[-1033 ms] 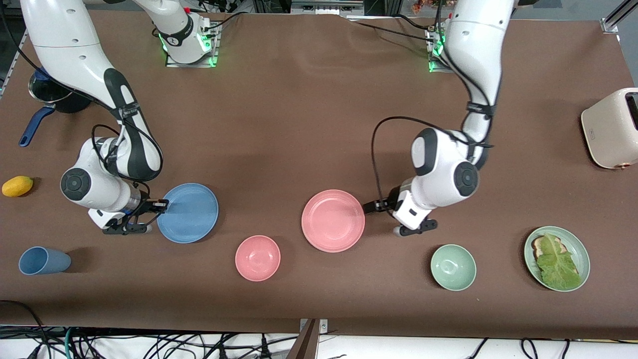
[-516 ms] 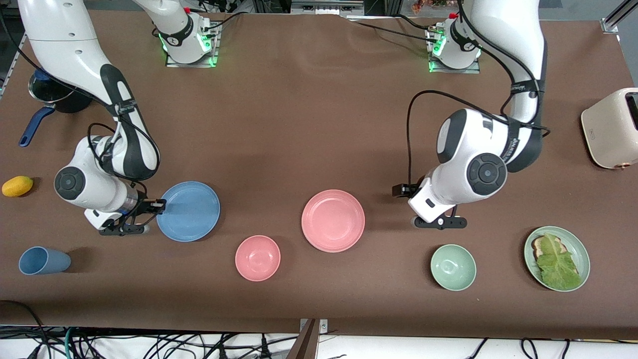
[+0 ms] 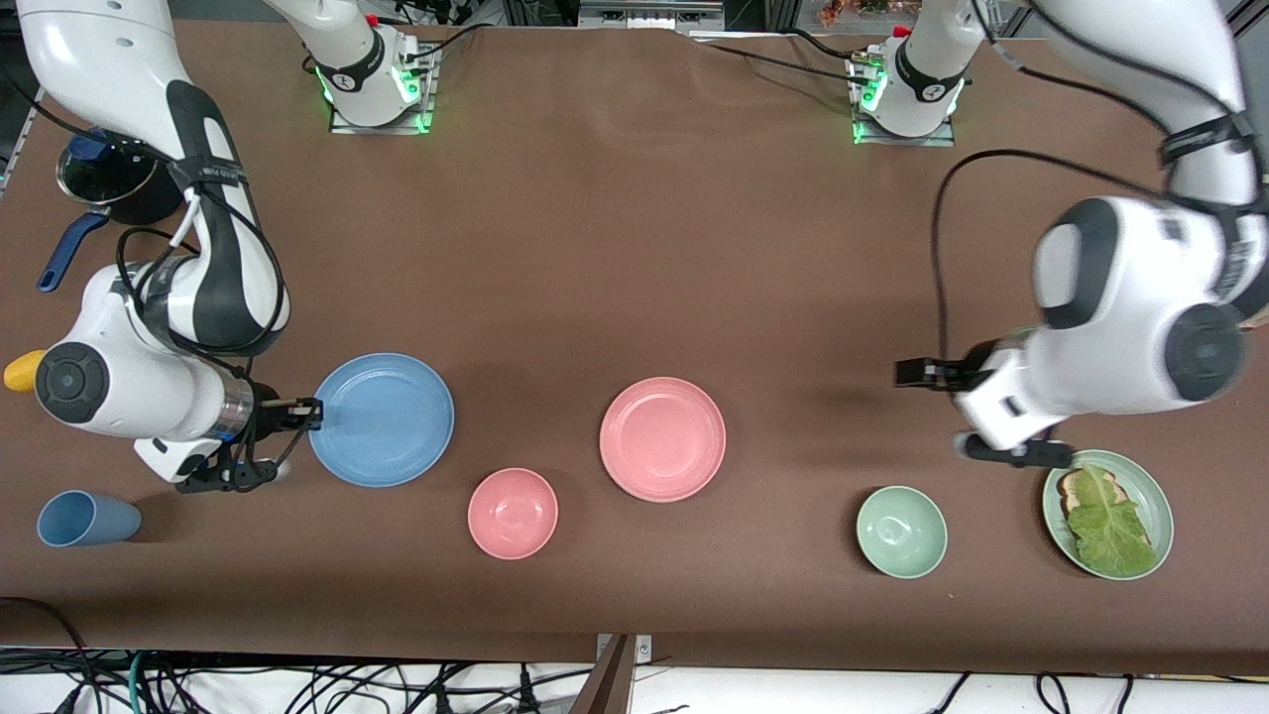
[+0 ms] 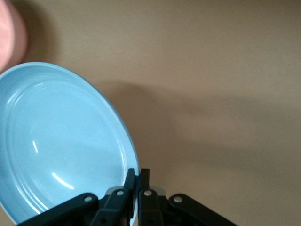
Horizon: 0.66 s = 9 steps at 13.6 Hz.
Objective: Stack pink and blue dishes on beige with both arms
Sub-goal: 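Lift the blue plate with the right gripper while the left gripper withdraws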
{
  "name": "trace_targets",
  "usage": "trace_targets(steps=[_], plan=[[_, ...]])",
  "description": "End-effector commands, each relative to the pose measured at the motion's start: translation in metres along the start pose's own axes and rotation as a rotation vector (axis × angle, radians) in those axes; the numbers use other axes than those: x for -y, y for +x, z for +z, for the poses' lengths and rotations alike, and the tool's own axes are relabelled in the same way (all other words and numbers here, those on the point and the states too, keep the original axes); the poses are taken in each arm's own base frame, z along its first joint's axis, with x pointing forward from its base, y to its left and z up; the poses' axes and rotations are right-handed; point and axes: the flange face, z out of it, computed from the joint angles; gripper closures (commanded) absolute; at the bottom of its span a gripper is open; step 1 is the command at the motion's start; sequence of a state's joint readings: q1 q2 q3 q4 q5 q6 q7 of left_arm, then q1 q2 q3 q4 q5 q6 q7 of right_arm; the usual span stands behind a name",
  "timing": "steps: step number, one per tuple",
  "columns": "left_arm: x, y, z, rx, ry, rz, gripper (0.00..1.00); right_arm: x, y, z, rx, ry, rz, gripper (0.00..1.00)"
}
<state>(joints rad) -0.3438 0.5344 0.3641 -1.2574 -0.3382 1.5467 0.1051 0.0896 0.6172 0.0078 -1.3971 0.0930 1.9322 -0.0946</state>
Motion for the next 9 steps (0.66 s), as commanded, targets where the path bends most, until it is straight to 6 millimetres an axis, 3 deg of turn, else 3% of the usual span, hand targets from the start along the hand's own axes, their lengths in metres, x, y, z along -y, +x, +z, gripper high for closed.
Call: trace_targets(steps=[1,4,6,9], plan=[[0.045,-0.017,-0.026,0.005,-0.019,0.01,0.0,0.036,0.004,-0.007,0.001,0.045,0.012,1.0],[0.062,-0.033,-0.053,-0.012,0.043,-0.003,0.0,0.098,0.005,-0.007,-0.003,0.076,0.08,1.0],[0.062,-0.05,-0.083,-0.044,0.075,0.0,0.0,0.149,0.002,0.001,-0.005,0.072,0.122,1.0],[0.055,-0.071,-0.119,-0.106,0.067,0.014,0.0,0.206,0.001,0.017,-0.047,0.085,0.185,1.0]])
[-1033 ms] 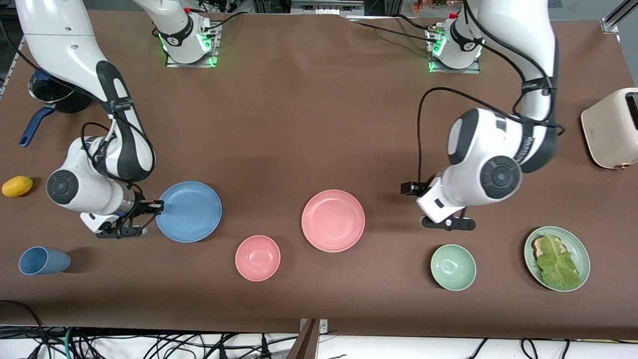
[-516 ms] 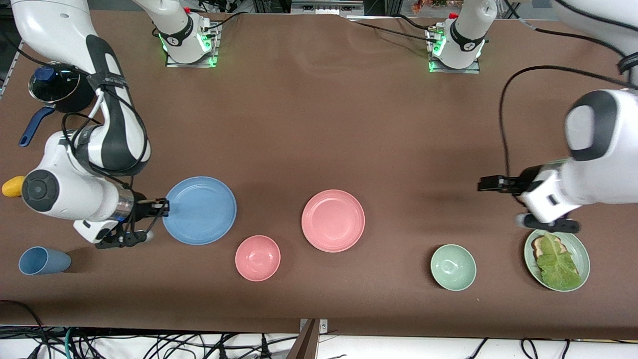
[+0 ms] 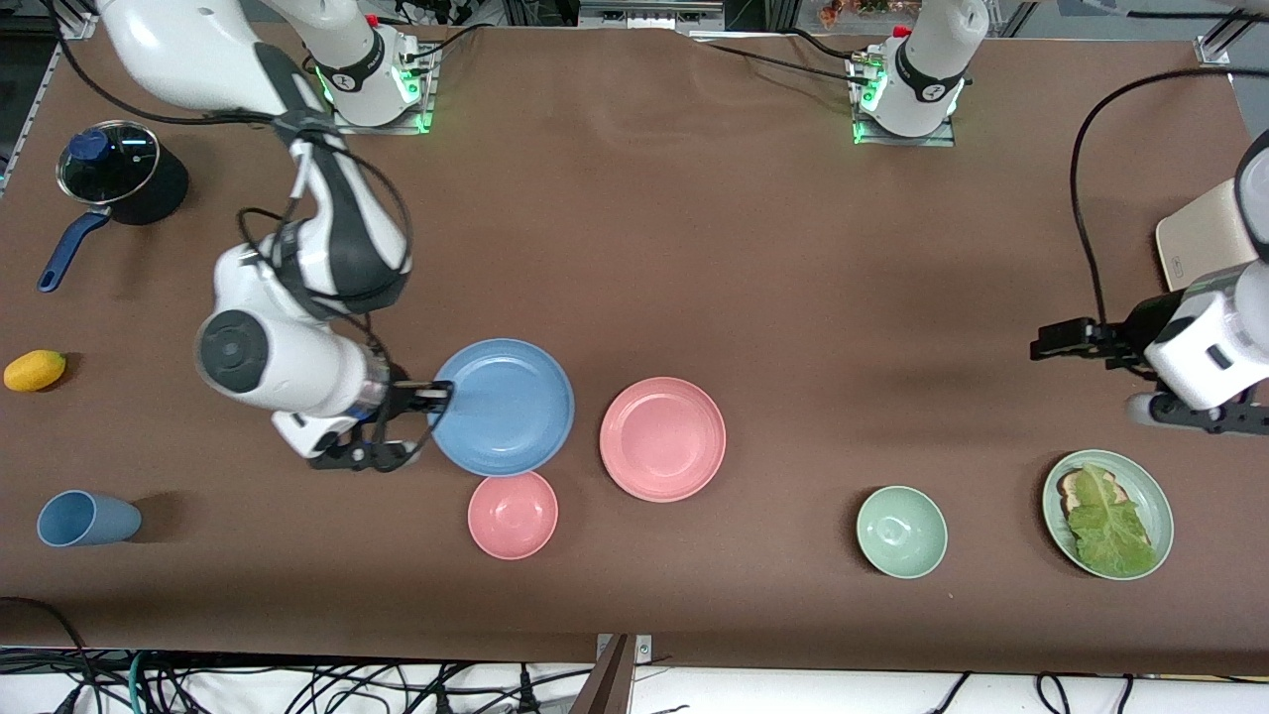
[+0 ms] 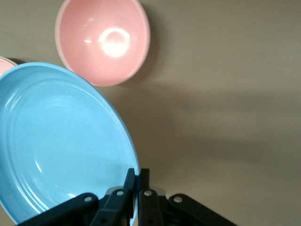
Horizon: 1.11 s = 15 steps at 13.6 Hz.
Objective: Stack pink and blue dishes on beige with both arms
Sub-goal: 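Lift the blue plate with the right gripper while the left gripper withdraws, then lower the blue plate onto the pink plate with the right gripper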
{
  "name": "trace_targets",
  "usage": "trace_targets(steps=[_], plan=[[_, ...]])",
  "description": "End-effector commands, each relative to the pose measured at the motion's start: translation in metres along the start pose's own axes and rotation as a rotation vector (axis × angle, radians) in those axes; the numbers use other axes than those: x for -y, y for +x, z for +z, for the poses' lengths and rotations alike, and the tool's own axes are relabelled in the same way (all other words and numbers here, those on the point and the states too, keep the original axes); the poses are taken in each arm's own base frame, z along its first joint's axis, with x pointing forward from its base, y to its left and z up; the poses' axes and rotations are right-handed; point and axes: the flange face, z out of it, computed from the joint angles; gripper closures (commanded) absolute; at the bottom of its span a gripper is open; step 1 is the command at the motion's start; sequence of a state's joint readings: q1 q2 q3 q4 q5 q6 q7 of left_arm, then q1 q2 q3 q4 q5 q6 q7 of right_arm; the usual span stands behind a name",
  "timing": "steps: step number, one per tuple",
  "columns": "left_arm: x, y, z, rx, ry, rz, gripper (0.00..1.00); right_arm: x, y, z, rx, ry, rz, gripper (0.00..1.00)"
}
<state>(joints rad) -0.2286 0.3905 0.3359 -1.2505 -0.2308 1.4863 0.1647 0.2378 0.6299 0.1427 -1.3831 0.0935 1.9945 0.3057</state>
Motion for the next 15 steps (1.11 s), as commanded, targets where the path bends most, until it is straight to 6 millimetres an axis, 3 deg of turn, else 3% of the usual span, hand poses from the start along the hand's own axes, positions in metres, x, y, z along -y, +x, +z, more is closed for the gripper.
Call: trace_targets(steps=[1,3,5,9,12,15], plan=[[-0.009,-0.029,-0.045,-0.045,0.013,0.03,0.0,0.042,-0.002,0.017,-0.032,0.022,0.067,1.0],[-0.018,-0.048,-0.06,-0.014,-0.003,0.049,0.0,0.078,-0.012,0.036,-0.055,0.038,0.127,1.0],[-0.019,-0.063,-0.054,0.089,-0.021,0.054,0.0,0.108,-0.022,0.055,-0.077,0.055,0.174,1.0],[-0.016,-0.067,-0.053,0.113,-0.027,0.044,0.0,0.156,-0.039,0.092,-0.115,0.095,0.278,1.0],[-0.006,-0.068,-0.057,0.108,-0.025,0.028,0.0,0.169,-0.046,0.111,-0.131,0.101,0.293,1.0],[-0.042,-0.066,-0.06,0.112,0.085,0.103,0.0,0.176,-0.05,0.124,-0.139,0.103,0.301,1.0]])
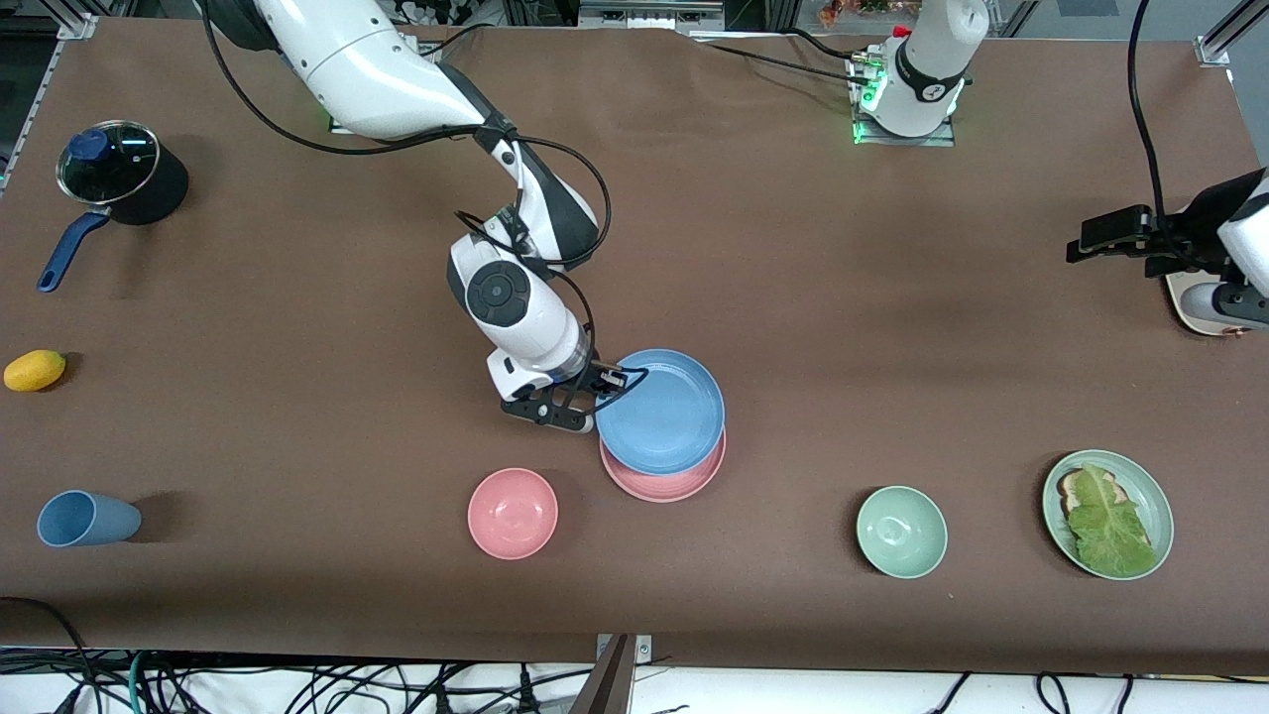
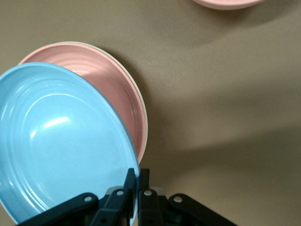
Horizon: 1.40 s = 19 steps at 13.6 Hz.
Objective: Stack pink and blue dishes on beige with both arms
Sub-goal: 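Lower the blue plate onto the pink plate with the right gripper, then open the right gripper to release the blue plate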
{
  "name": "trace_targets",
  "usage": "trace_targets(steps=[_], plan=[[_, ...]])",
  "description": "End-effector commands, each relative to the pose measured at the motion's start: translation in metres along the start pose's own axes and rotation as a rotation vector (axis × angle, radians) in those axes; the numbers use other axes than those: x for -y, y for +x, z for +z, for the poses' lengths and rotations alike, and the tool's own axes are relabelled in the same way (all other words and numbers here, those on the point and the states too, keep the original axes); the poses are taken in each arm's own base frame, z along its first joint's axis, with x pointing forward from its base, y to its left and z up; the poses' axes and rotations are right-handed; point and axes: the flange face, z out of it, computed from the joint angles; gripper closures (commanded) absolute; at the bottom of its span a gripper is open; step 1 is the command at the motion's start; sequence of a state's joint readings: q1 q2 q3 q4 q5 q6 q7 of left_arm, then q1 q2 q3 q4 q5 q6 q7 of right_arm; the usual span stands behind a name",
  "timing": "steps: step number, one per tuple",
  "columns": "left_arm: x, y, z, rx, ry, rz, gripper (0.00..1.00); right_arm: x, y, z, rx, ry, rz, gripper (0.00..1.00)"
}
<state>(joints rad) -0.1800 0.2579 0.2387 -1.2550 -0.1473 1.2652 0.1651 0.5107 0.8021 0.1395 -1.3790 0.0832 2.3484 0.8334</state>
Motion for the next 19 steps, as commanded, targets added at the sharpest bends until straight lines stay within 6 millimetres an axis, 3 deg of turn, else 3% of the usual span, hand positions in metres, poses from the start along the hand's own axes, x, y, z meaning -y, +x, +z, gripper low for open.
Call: trace_targets(steps=[1,5,13,17,19], plan=[[-0.038,-0.002,-0.01,0.0,0.099,0.078,0.0,0.008,0.004,0.006,-0.036,0.013,0.017,1.0],[-0.045,-0.013,-0.024,-0.03,0.096,0.047,0.0,0.01,0.013,0.009,-0.06,0.022,0.012,1.0],[-0.039,-0.033,-0.021,-0.012,0.099,0.0,0.0,0.014,0.009,0.02,-0.056,0.02,0.005,0.98],[-0.036,-0.046,-0.006,0.027,0.088,-0.006,0.0,0.013,0.009,0.02,-0.059,0.015,0.002,0.62],[-0.036,-0.048,-0.008,0.019,0.086,-0.008,0.0,0.012,0.01,0.02,-0.059,0.013,0.003,0.57]])
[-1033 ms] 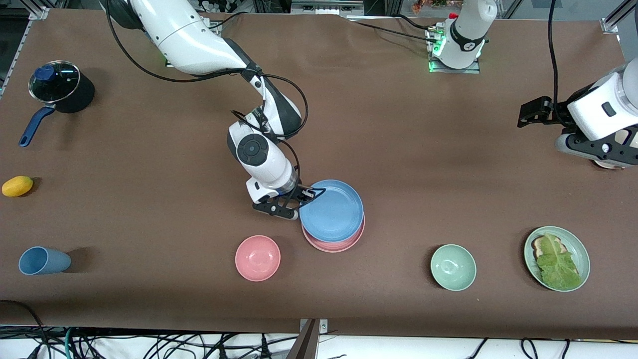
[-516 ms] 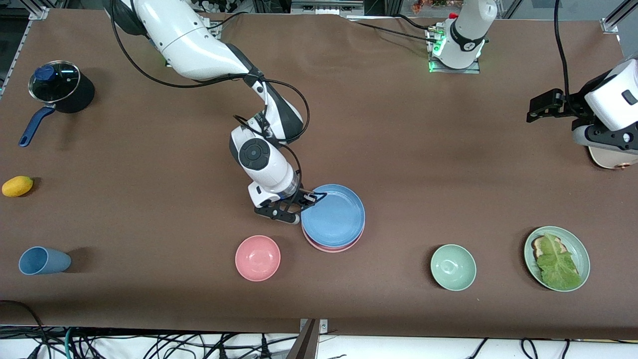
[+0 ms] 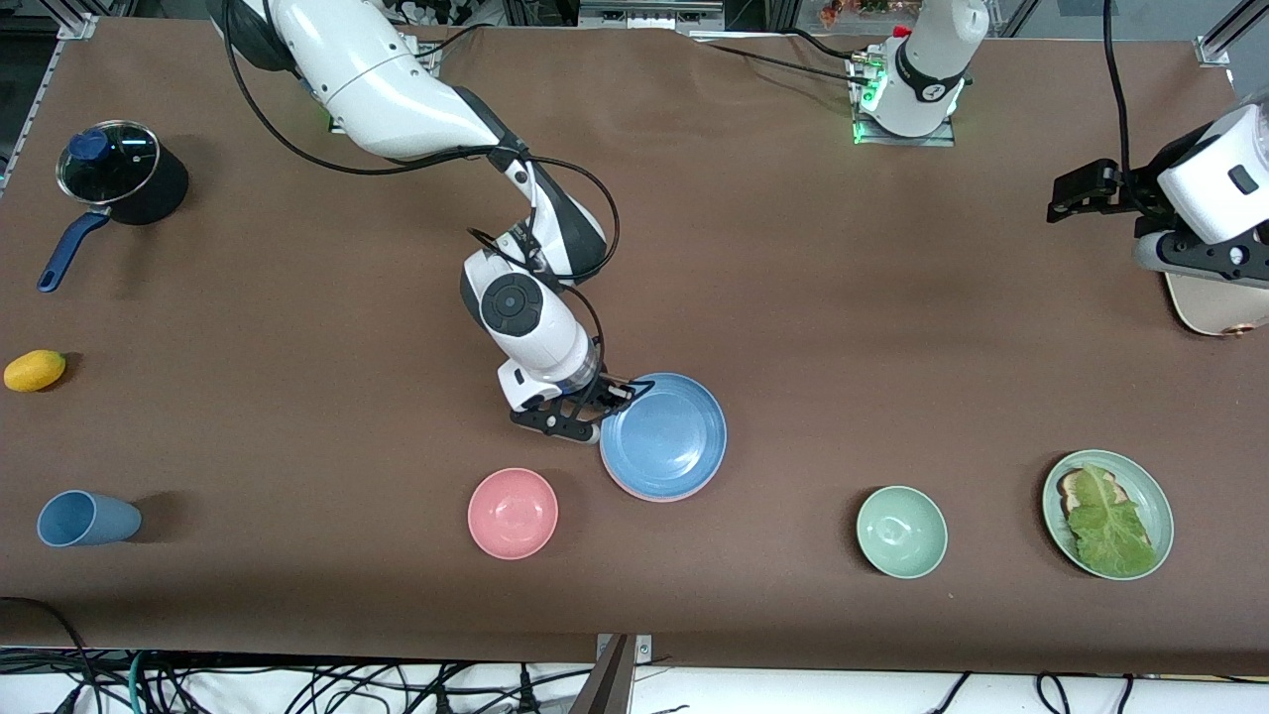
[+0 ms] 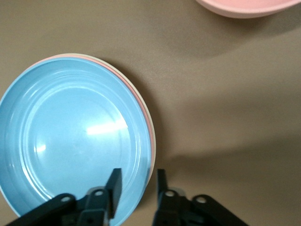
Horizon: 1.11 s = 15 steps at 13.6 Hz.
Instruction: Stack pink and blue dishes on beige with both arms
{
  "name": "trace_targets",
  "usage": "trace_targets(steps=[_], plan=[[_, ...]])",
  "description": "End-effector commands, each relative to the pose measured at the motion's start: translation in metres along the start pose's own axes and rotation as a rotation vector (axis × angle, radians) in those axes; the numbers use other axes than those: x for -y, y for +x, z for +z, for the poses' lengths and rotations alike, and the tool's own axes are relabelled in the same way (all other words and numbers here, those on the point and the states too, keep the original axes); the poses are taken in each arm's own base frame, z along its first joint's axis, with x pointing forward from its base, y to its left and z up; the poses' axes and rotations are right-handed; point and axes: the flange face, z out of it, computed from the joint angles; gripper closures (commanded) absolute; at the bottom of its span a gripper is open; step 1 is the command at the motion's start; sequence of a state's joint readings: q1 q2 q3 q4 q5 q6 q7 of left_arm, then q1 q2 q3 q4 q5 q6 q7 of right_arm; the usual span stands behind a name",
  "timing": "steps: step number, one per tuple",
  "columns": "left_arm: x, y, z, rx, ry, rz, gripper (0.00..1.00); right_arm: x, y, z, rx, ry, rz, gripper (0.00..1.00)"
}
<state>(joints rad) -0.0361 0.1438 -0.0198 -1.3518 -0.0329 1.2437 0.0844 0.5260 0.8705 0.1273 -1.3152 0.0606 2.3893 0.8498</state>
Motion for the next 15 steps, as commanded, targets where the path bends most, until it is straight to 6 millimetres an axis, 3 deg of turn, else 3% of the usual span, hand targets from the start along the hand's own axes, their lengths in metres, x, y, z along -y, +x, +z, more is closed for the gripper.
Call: trace_targets(steps=[1,7,8,11,12,15], plan=[[0.0,-0.014,-0.001,-0.007,0.015,-0.01,0.0,0.006,0.003,0.0,-0.021,-0.002,0.001,0.55],[0.003,-0.019,0.004,-0.016,0.015,-0.016,0.0,-0.005,0.019,-0.019,-0.046,-0.046,-0.022,0.47],[0.005,-0.018,0.004,-0.015,0.012,-0.022,0.0,-0.015,0.03,-0.026,-0.039,-0.066,-0.006,0.39],[0.006,-0.017,0.004,-0.016,0.013,-0.024,0.0,-0.038,0.059,-0.067,-0.021,-0.095,-0.061,0.14],[0.006,-0.017,0.004,-0.021,0.014,-0.024,0.0,-0.046,0.067,-0.083,-0.009,-0.111,-0.084,0.01],[0.002,-0.021,0.003,-0.03,0.017,-0.016,0.0,-0.081,0.085,-0.134,0.036,-0.175,-0.154,0.0]])
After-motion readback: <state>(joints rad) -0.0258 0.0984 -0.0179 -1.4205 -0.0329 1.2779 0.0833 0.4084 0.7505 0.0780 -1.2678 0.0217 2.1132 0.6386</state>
